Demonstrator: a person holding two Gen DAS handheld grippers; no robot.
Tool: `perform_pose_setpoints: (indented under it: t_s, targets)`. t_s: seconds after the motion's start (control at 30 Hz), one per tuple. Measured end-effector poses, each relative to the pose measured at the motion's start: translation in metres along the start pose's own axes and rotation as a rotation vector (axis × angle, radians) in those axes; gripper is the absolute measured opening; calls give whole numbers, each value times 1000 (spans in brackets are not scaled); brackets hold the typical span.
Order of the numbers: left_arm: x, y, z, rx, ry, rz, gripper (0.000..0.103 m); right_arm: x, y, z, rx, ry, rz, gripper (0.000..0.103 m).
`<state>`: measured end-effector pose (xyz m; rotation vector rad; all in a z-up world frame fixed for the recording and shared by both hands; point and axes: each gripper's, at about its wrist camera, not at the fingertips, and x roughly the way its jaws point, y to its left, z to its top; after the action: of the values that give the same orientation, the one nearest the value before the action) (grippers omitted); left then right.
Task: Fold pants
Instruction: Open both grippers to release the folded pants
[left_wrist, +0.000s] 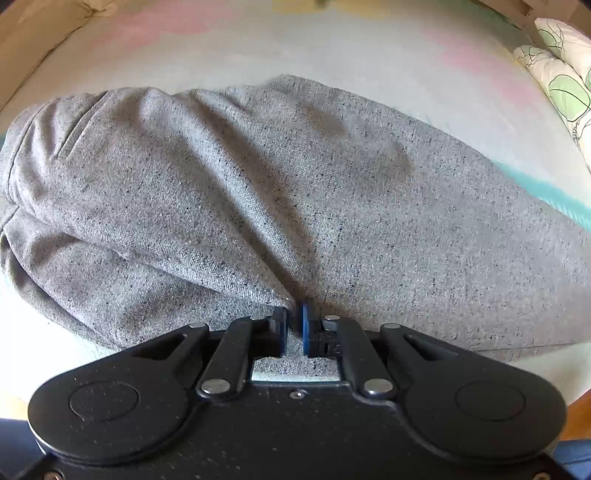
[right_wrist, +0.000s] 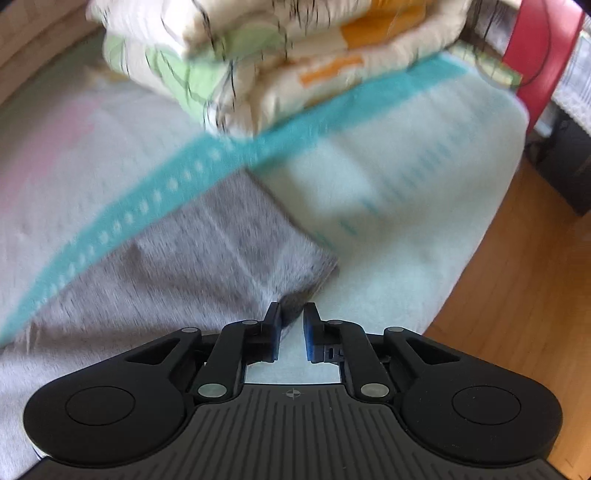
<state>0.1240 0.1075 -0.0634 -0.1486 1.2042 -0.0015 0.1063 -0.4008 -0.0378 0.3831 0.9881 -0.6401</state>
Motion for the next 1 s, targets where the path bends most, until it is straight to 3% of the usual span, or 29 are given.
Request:
perform_pose_setpoints:
  t_s: [0.1,0.27,0.33,0.4,0.53,0.63,0.77,1.0]
  targets:
    - [1,-4,-3,15,-13,11,10,-24,10,3,-12,-139,61,14]
    - [1,-15,-9,60,-36,45,11,-35,65,-8,-207,-167,268,15]
    - [1,-17,-11,59,-35,44,21,-39,94,-17,-297,-169,341,15]
    - [-3,-15,-11,72,-24,15,38,-45,124,-29,-395,-164,421,15]
    - [-25,-5,-13,112,-56,-38,47,-65,181,-57,-572,-161,580,15]
    - [-48,14,-8,114,-121,-23,51,-83,221,-86,-711,-157,695,19]
    - [-71,59,18,37,-197,76,60,-104,269,-134,-909,-139,811,19]
    - [-74,151,66,-94,-187,298,62,-134,327,-219,-1242,-160,922,20]
